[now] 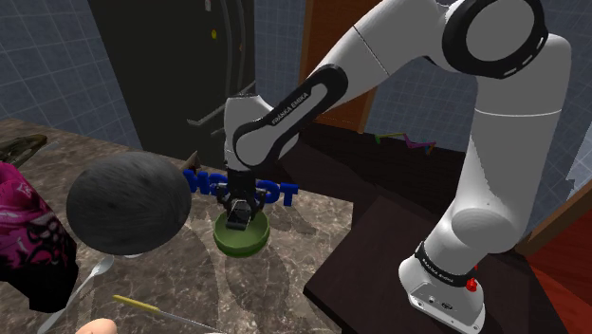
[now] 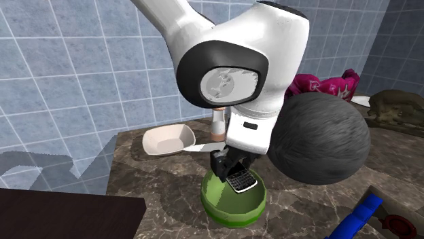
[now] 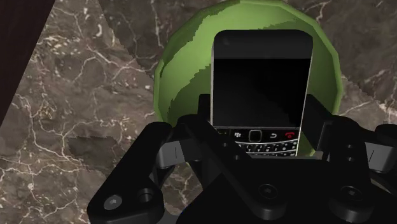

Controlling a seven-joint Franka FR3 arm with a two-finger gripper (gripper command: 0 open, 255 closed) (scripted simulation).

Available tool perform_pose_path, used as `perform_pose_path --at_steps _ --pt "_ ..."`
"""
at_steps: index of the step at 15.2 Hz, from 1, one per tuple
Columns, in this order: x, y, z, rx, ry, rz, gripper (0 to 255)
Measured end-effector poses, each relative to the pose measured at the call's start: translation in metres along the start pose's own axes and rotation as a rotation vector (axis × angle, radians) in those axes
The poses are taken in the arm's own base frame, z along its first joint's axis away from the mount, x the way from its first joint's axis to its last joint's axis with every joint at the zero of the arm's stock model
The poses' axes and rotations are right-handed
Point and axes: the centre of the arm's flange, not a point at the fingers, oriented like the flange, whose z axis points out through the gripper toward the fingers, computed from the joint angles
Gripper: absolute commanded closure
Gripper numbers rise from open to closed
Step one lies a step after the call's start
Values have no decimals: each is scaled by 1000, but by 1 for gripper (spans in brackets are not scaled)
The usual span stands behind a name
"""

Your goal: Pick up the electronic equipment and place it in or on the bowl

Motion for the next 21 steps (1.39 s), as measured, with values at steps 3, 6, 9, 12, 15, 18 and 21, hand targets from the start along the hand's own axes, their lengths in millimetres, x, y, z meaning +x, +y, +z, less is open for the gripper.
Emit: perform_pose_path --at_steps 3,6,9,12,15,18,21 --pt "3 -1 15 0 0 0 255" --pt "6 1 30 0 0 0 255" --pt "7 0 33 0 0 0 255" --pt "7 0 33 0 0 0 255" --pt "7 0 33 1 0 0 0" --pt "7 0 33 1 0 0 0" --pt "6 -1 17 1 0 0 0"
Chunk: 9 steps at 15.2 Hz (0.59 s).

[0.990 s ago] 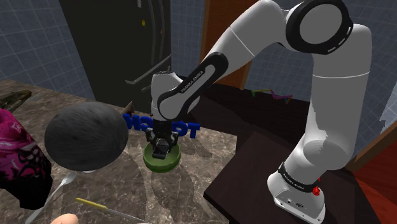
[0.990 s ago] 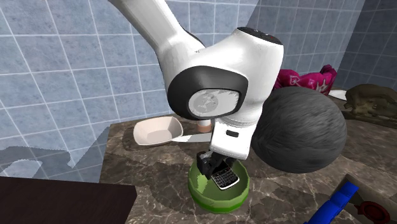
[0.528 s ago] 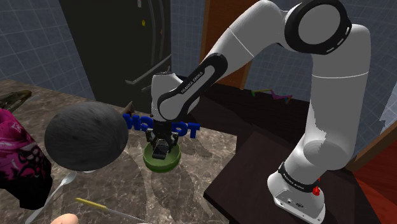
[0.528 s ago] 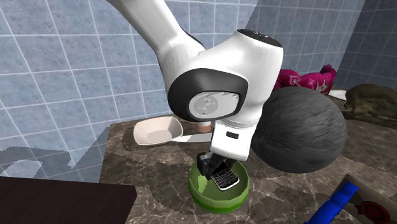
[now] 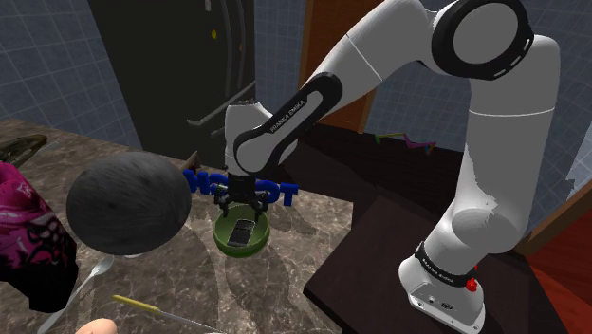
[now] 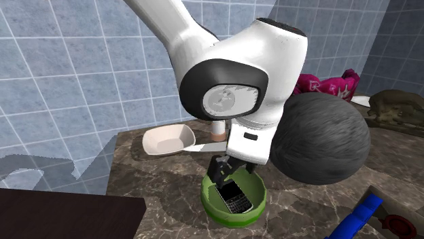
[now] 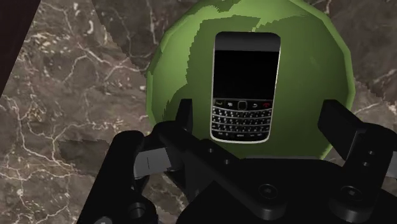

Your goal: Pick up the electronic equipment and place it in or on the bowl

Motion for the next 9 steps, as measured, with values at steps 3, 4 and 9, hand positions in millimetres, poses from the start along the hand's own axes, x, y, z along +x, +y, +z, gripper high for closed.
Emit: perform_pose_path --at_steps 3,4,9 --pt "1 0 -29 1 0 0 0" --pt "1 1 -32 0 0 0 0" --pt "1 1 -34 -1 0 0 0"
